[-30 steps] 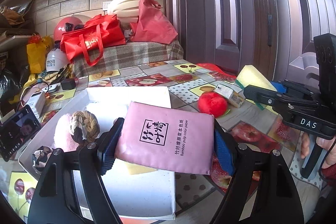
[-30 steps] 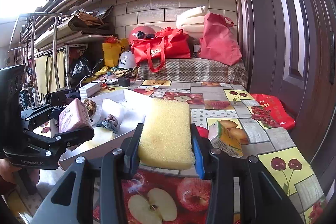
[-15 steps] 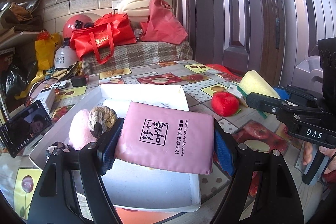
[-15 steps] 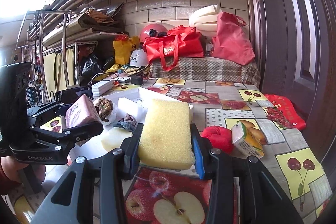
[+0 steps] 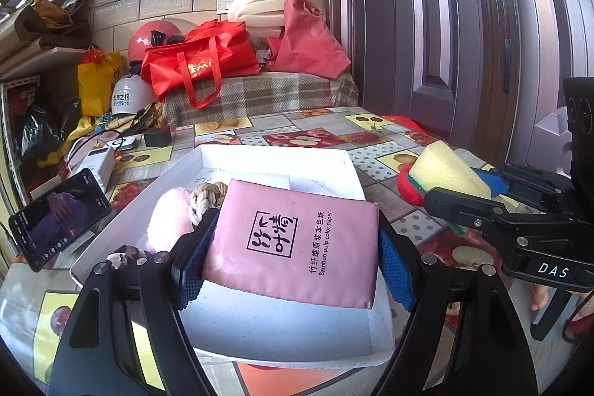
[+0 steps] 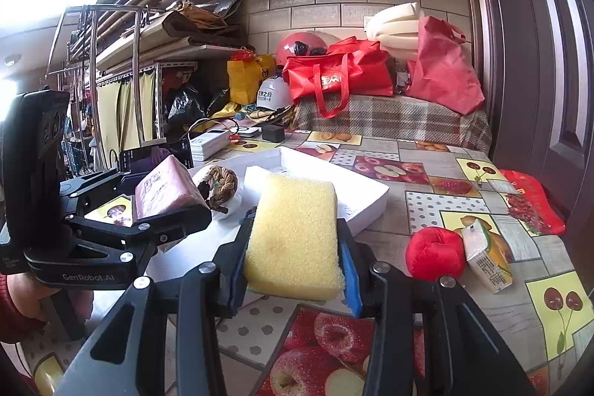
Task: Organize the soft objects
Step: 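Carry the sponge and the pink paper pack over the white box with both tools, then open the right tool to drop the sponge while the left tool drops the pink pack in the box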
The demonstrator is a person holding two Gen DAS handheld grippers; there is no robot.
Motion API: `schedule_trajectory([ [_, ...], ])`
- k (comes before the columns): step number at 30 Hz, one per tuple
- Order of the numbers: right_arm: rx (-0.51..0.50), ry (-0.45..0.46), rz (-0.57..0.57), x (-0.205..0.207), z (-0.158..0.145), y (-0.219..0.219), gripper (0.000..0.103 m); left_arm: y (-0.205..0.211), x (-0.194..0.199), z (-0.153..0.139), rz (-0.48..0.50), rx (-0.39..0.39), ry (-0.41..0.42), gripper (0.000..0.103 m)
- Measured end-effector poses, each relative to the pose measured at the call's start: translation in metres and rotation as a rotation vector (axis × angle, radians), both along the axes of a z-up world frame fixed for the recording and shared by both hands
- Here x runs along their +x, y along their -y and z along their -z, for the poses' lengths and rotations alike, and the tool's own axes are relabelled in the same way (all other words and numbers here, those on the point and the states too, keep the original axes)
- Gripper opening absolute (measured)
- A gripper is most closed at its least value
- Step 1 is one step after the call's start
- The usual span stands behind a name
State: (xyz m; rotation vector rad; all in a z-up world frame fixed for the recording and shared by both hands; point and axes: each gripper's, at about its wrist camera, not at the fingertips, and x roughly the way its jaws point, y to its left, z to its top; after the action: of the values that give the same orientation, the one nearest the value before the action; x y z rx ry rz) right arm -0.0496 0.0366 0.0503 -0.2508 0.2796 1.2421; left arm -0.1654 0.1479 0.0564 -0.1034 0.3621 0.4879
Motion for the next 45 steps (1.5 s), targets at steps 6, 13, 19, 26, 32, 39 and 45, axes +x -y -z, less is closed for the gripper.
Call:
schedule_trajectory([
  [6, -0.006, -0.004, -0.015, -0.002, 0.001, -0.005, 0.041, -0.006, -0.003, 0.000, -0.014, -0.008, 0.001, 0.079],
  [13, -0.016, -0.015, -0.031, -0.001, 0.003, -0.013, 0.041, -0.015, -0.006, 0.001, -0.046, 0.003, 0.000, 0.079],
  [19, -0.026, -0.025, -0.041, 0.001, 0.005, -0.025, 0.041, -0.039, -0.014, 0.003, -0.114, -0.010, 0.009, 0.079],
  [26, -0.038, -0.019, -0.042, 0.005, 0.005, -0.045, 0.041, -0.080, -0.024, 0.006, -0.205, -0.080, 0.028, 0.079],
  [32, -0.062, -0.031, -0.032, 0.018, 0.006, -0.073, 0.041, -0.101, -0.024, 0.008, -0.252, -0.100, 0.027, 0.079],
  [39, -0.105, -0.069, -0.020, 0.035, 0.009, -0.102, 0.041, -0.127, -0.015, 0.014, -0.273, -0.190, -0.008, 0.079],
  [45, -0.113, -0.056, -0.022, 0.035, 0.009, -0.112, 0.042, -0.106, -0.008, 0.008, -0.254, -0.072, -0.026, 0.079],
])
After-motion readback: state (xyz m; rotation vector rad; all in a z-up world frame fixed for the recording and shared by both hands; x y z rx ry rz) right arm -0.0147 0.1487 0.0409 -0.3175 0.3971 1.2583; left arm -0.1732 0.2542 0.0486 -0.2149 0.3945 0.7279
